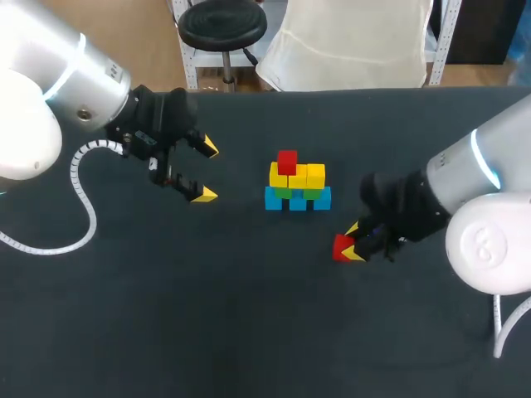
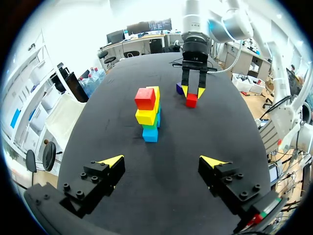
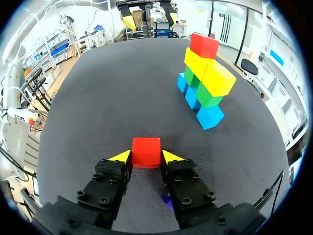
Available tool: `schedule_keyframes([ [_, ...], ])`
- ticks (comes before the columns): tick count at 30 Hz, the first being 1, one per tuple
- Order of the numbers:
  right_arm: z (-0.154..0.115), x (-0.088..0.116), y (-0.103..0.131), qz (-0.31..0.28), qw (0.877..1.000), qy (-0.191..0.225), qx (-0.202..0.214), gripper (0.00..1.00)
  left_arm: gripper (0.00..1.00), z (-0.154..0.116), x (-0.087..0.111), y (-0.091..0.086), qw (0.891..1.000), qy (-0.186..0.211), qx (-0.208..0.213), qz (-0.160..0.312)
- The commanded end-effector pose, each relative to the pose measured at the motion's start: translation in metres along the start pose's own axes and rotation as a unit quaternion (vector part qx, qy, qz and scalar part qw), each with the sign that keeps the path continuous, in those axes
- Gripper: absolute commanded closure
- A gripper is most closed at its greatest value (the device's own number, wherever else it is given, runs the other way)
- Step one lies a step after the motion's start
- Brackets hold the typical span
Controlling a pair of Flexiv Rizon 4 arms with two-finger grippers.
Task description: Place the blue cubes, place green cubes on the blue cubes, place the yellow cubes on the green cubes, then place the red cubes on the yellow cubes, and place purple cube on the red cubes.
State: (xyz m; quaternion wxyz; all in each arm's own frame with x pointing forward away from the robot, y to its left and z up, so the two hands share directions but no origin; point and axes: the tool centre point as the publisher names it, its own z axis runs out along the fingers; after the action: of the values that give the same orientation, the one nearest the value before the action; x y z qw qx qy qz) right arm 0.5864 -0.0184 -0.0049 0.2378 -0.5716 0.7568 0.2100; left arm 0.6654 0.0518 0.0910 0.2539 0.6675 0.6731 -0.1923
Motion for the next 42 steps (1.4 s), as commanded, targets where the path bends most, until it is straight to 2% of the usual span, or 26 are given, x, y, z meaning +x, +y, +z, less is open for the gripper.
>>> schedule_keyframes([
  [1, -0.002, 0.000, -0.001, -0.004, 1.000, -0.003, -0.002, 1.00, 0.00, 0.000, 0.001, 0.000, 1.000, -0.001, 0.000, 0.001],
  [10, -0.032, -0.028, -0.014, -0.035, 0.998, 0.021, -0.049, 1.00, 0.00, 0.000, 0.001, 0.000, 1.000, -0.001, 0.000, 0.001],
  [12, -0.038, -0.036, -0.022, -0.043, 0.996, 0.041, -0.062, 1.00, 0.00, 0.000, 0.001, 0.000, 1.000, -0.001, 0.000, 0.001],
  [21, -0.059, -0.070, -0.050, -0.071, 0.994, 0.063, -0.061, 1.00, 0.00, 0.000, 0.001, 0.000, 1.000, -0.001, 0.000, 0.001],
  [34, -0.061, -0.102, -0.075, -0.082, 0.994, 0.048, -0.049, 1.00, 0.00, 0.000, 0.001, 0.000, 1.000, -0.001, 0.000, 0.001],
  [42, -0.052, -0.113, -0.081, -0.085, 0.995, 0.027, -0.047, 1.00, 0.00, 0.000, 0.001, 0.000, 1.000, -0.001, 0.000, 0.001],
])
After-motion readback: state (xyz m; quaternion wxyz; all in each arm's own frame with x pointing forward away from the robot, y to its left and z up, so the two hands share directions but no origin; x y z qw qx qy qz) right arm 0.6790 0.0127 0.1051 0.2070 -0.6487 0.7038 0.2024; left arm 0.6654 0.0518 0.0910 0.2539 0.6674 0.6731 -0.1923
